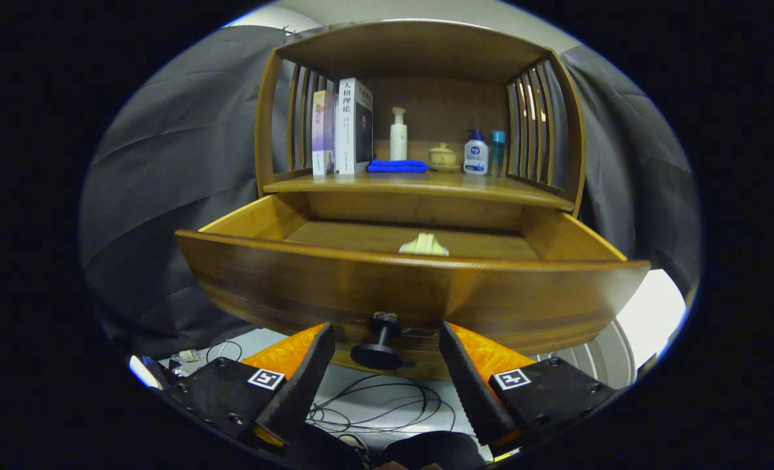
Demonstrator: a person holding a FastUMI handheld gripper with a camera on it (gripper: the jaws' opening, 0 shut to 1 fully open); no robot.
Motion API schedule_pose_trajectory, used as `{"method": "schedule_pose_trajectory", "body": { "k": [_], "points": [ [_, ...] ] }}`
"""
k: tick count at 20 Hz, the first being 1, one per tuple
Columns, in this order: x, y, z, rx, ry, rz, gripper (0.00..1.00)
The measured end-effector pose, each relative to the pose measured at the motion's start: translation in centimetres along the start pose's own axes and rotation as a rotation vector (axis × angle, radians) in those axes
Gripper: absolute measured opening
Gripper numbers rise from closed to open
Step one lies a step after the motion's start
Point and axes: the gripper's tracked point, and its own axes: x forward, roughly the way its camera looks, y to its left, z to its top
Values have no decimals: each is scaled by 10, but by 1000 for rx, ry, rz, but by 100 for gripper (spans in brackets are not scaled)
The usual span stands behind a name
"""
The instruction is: Pull open the drawer, take out the items inside it, and place them on the countertop above the cabinet.
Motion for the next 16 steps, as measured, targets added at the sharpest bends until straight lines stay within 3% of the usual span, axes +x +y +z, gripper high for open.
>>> {"method": "schedule_pose_trajectory", "body": {
  "k": [9, 16],
  "points": [
    [-50, -24, 100, -93, -119, 18, 100],
    [-24, -7, 177, -119, -122, 68, 98]
  ]
}}
